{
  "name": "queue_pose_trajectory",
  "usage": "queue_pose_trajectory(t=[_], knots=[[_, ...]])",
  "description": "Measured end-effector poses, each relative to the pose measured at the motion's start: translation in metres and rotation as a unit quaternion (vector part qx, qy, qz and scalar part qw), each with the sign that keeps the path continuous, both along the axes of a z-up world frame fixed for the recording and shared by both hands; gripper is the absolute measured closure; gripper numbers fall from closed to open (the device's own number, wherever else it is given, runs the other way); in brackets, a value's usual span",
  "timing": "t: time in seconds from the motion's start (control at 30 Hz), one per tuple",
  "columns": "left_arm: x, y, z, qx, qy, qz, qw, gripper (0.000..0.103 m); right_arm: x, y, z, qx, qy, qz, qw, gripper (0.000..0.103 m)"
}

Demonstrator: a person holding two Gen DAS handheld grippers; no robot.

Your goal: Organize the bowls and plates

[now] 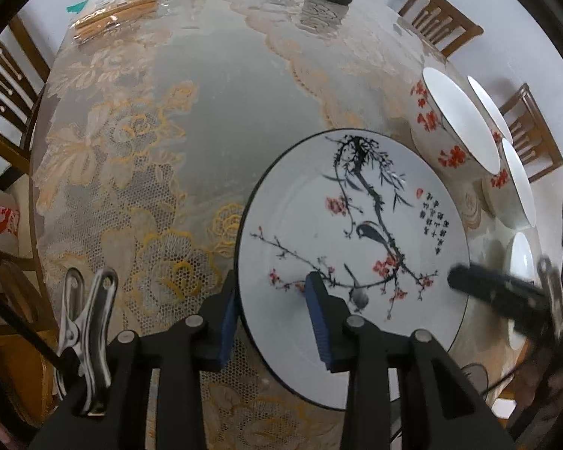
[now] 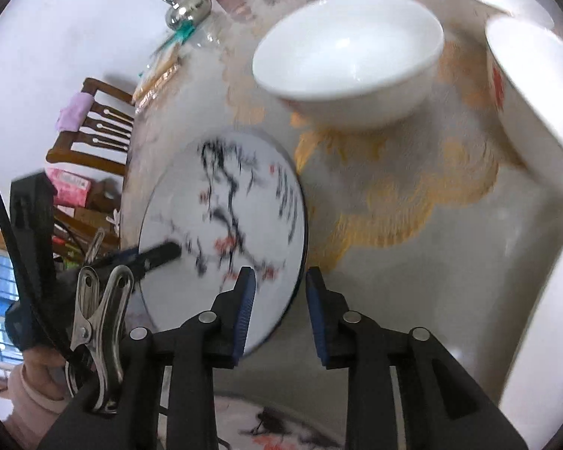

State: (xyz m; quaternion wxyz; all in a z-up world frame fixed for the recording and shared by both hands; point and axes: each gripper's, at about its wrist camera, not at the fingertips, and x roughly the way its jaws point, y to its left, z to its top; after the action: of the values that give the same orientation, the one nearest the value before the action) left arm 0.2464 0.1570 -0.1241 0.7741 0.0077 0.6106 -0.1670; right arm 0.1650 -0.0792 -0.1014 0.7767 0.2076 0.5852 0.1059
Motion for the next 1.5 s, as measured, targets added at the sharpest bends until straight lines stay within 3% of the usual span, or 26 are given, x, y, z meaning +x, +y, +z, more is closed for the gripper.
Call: queue_pose_trajectory(t=[0.1,0.27,0.43,0.53,0.63,1.1,1.5], knots=[[0.004,-0.001,0.0,0.0,-0.001,-0.001,1.0,0.066,0.007,0.001,-0.012,0.004,0.027,0.002,1.0,0.074],[0.003,-0.004,-0.001,-0.005,-0.017,-0.005,0.9998,0.066,0.006,0.003,-0.01,-0.004,0.007,0.019,1.0,0.075],[-0.006,0.002,0.002,-0.008,-0.021,0.006,0.9997,0.065,0.018,0.007,-0.009,0.002,0.036,0.023,0.999,0.073],[-0.01,0.004,0.002,-0.005,-0.025,0.009,0.9996,0.066,0.016,0.013,-0.008,-0.028,0.016,0.024,0.999,0.084],[-0.014,0.011,0.003,-0.009,-0.021,0.016,0.9996,0.066,0.01,0.009,-0.009,-0.012,0.011,0.007,1.0,0.087],[-0.053,0.015,0.029,-0.012,-0.043,0.026,0.9987,0.068,-0.029,0.005,0.015,-0.001,-0.028,0.001,1.0,0.088],[-0.116,-0.001,0.067,-0.017,-0.063,0.036,0.9972,0.069,-0.085,-0.016,0.05,0.017,-0.052,0.006,0.998,0.088]])
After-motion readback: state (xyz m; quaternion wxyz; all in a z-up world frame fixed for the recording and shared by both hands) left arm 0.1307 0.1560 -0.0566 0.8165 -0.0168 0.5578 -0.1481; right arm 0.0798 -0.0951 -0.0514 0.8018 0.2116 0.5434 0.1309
